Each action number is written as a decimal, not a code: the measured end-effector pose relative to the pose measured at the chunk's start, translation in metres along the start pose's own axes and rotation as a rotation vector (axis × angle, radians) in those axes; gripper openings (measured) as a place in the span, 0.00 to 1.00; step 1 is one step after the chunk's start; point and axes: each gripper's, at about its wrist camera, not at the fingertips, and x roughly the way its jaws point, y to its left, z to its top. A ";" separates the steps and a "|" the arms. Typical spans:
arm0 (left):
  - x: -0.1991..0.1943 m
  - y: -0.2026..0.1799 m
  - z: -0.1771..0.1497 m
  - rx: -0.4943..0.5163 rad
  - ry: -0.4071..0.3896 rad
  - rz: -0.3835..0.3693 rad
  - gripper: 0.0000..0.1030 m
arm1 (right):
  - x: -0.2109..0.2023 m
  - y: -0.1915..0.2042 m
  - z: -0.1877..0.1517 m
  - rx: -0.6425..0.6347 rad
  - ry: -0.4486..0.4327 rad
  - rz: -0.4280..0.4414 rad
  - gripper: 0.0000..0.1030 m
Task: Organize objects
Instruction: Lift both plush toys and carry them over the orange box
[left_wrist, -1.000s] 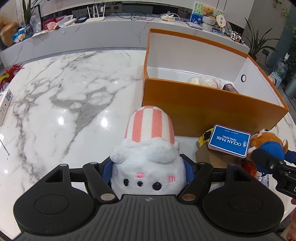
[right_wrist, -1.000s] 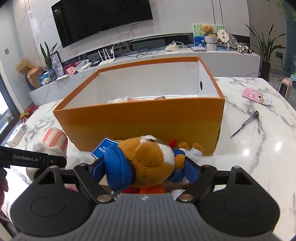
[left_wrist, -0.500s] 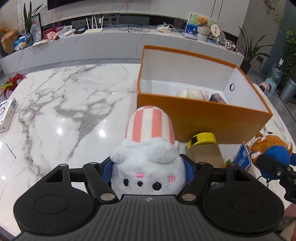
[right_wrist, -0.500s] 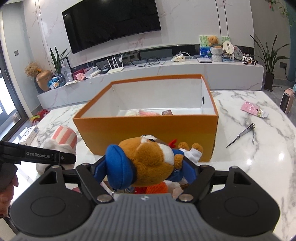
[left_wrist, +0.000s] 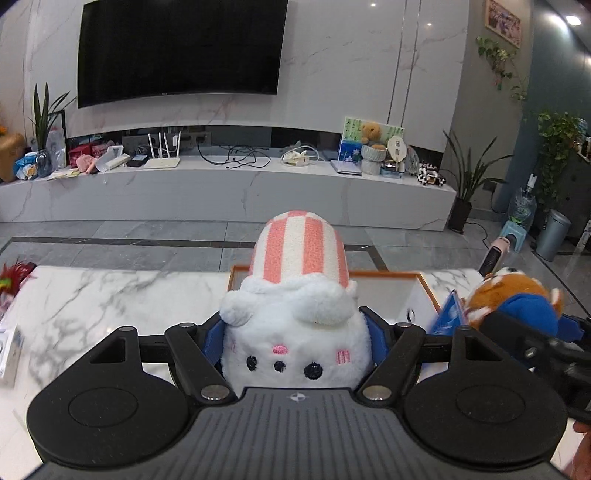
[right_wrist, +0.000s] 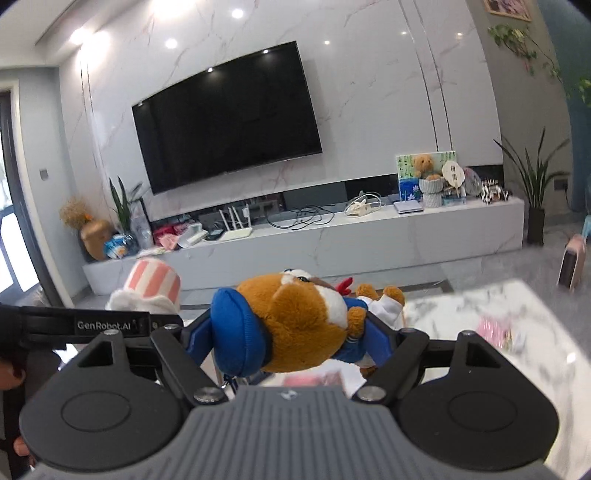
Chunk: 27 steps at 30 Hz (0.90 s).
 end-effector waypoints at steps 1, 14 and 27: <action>0.016 0.000 0.007 -0.003 0.016 -0.001 0.82 | 0.016 -0.002 0.005 -0.017 0.027 -0.006 0.79; 0.157 0.002 0.003 0.062 0.242 0.030 0.82 | 0.186 -0.041 -0.006 -0.093 0.316 -0.020 0.79; 0.202 0.004 -0.011 0.086 0.410 0.109 0.81 | 0.249 -0.050 -0.020 -0.125 0.504 -0.047 0.79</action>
